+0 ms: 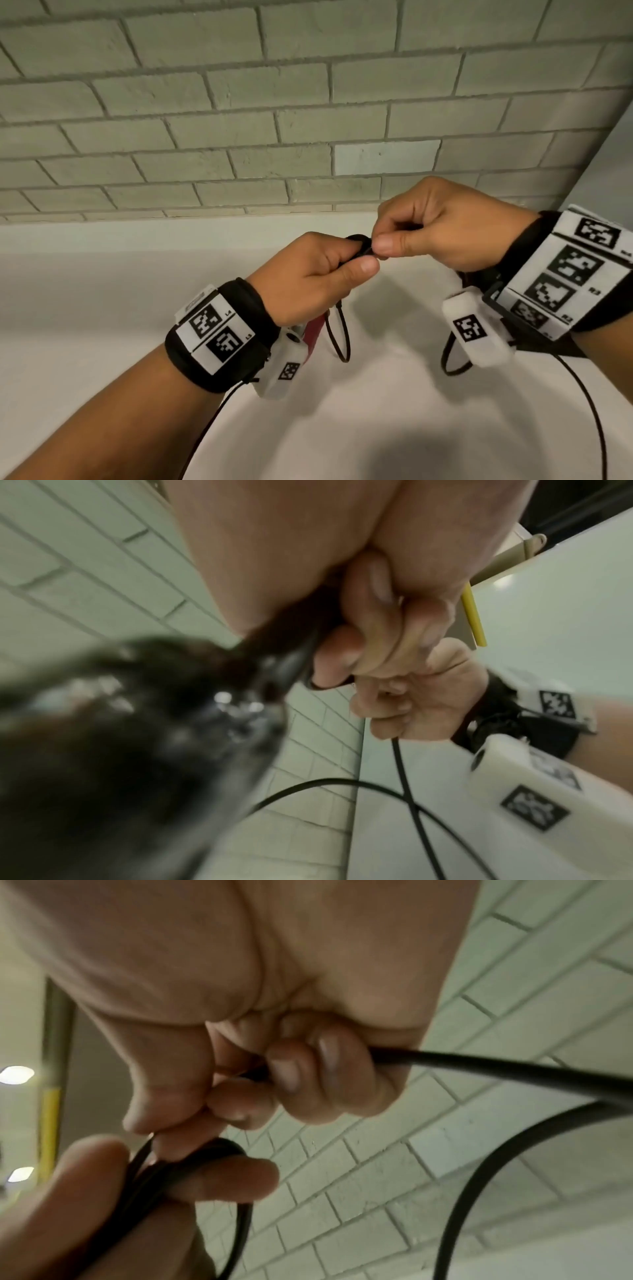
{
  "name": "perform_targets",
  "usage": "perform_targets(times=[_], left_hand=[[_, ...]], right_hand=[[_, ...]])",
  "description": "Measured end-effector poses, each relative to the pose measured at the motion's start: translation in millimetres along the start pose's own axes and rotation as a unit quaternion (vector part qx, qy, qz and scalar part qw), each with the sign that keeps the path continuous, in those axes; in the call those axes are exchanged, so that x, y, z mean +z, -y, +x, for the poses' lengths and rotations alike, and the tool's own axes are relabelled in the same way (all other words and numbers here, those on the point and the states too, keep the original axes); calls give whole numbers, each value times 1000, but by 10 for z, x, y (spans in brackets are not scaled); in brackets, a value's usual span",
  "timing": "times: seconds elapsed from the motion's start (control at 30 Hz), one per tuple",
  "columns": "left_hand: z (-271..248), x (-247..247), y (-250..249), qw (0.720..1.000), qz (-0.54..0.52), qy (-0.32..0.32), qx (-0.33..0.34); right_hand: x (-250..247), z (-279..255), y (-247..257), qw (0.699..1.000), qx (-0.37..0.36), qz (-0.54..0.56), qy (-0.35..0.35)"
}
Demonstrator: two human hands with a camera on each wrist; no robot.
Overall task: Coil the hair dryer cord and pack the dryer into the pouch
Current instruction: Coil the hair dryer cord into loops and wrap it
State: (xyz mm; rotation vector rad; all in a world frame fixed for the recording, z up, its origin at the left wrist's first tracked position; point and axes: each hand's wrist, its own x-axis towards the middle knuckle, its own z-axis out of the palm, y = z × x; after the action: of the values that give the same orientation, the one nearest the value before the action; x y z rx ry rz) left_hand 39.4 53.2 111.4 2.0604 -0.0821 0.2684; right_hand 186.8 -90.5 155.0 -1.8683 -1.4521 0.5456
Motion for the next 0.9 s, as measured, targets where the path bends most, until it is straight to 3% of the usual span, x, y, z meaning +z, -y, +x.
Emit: perform_targets(times=[0.1,0.2,0.27,0.47,0.67,0.77,0.9], left_hand=[[47,47,-34,995,-98,-9,-15],[70,58,-9,986,-156,-52,-11],[67,43,16,978,-201,-56,-14],[74,14,-25,948,-313,-48,-29],[70,52,-174,909,-415,-26,17],[74,57,-250,901,-434,-8,31],[92,110,-287,919,-391,-45,23]], right_hand=[[44,52,32,995,14,95,-7],[102,113,12,997,5,56,-50],[151,136,-2,994,8,93,-61],[338,155,86,979,7,202,-39],[417,176,216,934,15,314,-169],[370,174,210,905,19,398,-147],[319,145,94,872,2,478,-105]])
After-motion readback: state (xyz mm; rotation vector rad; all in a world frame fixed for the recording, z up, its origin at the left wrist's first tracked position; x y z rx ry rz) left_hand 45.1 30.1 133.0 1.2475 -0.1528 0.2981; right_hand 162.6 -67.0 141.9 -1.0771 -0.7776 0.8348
